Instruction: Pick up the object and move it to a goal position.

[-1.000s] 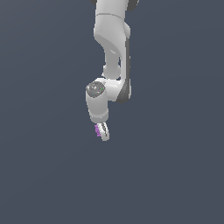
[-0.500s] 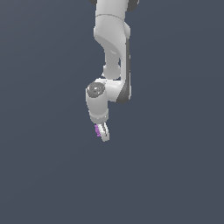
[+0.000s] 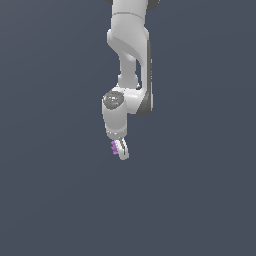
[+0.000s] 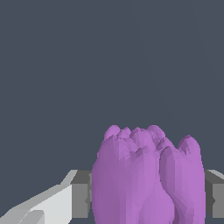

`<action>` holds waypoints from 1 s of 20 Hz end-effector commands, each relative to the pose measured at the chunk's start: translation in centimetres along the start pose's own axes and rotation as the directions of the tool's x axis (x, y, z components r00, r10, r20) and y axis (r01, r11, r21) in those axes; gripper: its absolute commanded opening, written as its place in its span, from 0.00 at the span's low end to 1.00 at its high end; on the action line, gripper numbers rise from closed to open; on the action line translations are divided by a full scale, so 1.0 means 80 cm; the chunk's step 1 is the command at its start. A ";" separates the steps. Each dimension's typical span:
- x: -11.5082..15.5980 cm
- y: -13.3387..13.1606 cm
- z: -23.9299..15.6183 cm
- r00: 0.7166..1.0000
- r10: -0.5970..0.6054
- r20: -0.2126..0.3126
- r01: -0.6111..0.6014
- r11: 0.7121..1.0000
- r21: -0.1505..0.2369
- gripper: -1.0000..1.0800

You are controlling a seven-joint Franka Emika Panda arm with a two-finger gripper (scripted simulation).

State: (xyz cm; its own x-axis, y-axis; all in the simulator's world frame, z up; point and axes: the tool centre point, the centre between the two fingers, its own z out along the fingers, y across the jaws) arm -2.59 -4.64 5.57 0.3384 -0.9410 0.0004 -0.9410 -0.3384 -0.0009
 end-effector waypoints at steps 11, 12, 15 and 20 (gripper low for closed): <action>-0.123 -0.020 -0.066 1.000 -0.001 0.000 0.001 1.000 0.000 0.00; -0.138 -0.022 -0.074 1.000 -0.001 0.000 0.001 1.000 0.000 0.00; -0.180 -0.029 -0.097 1.000 -0.001 0.000 0.001 1.000 0.000 0.00; -0.250 -0.042 -0.136 1.000 -0.001 -0.002 0.001 1.000 0.000 0.00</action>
State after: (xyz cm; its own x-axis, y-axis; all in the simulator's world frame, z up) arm -5.90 13.68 15.51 0.3403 -0.9403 0.0011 -0.9403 -0.3403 -0.0010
